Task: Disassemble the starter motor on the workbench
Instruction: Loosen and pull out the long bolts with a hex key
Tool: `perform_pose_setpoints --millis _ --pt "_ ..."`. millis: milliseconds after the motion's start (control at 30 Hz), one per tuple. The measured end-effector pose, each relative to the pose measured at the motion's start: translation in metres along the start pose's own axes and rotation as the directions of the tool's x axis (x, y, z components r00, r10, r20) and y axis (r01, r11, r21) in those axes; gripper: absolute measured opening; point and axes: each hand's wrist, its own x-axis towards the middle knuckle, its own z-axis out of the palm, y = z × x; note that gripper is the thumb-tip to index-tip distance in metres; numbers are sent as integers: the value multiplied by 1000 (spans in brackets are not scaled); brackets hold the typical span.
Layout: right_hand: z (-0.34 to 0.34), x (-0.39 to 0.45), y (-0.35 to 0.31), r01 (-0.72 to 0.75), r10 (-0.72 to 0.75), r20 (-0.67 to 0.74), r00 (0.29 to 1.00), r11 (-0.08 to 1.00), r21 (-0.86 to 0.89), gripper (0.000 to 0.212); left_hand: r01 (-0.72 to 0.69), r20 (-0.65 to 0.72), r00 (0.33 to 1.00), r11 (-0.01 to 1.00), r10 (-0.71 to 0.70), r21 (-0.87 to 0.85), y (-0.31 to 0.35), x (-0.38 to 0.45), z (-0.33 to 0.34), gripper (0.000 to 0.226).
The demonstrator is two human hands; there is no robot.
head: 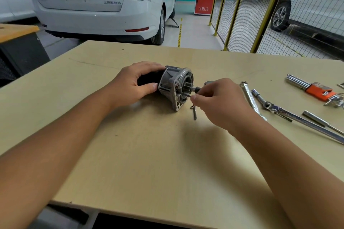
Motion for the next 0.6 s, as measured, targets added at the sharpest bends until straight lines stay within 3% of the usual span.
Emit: perform_pose_setpoints --millis 233,600 --pt "0 -1 -1 -64 65 0 998 989 130 10 12 5 1000 999 -12 -37 -2 1 0 47" --pt "0 -4 -2 -10 9 6 1000 991 135 17 4 -5 1000 998 -4 -67 -2 1 -1 46"
